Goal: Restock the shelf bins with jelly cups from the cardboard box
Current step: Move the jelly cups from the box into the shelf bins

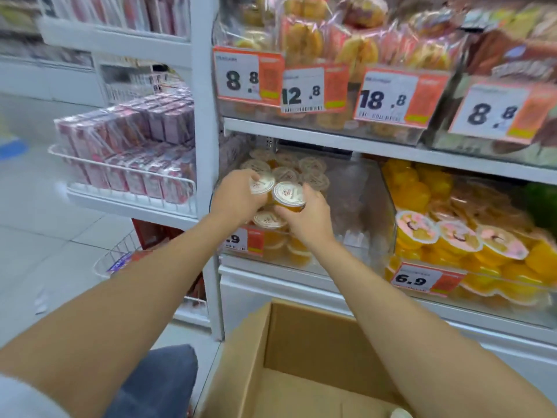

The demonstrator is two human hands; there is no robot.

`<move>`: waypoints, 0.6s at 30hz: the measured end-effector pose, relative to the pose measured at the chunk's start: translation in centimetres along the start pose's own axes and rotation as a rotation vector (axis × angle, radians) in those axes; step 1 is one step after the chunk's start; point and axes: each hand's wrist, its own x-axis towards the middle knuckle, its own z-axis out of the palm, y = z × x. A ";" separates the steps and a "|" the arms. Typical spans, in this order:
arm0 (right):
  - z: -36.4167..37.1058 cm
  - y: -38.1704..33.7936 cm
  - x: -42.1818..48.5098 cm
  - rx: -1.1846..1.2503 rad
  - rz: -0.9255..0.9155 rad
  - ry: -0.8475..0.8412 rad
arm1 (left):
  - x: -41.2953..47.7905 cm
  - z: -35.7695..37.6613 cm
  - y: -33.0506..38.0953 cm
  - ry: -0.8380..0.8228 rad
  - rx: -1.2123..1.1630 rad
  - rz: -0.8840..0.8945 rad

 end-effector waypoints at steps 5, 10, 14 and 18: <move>1.1 2.2 0.3 -0.055 -0.174 0.074 | -0.2 2.6 -3.6 0.110 0.219 0.218; 1.5 2.3 0.9 -0.372 -0.231 -0.177 | -0.7 2.8 -4.8 0.130 0.268 0.296; 1.6 1.5 0.8 -0.500 -0.155 -0.276 | -0.8 2.9 -4.8 0.071 0.364 0.254; 1.6 1.5 -0.3 -0.537 -0.306 -0.051 | -0.8 2.8 -4.8 0.016 0.370 0.286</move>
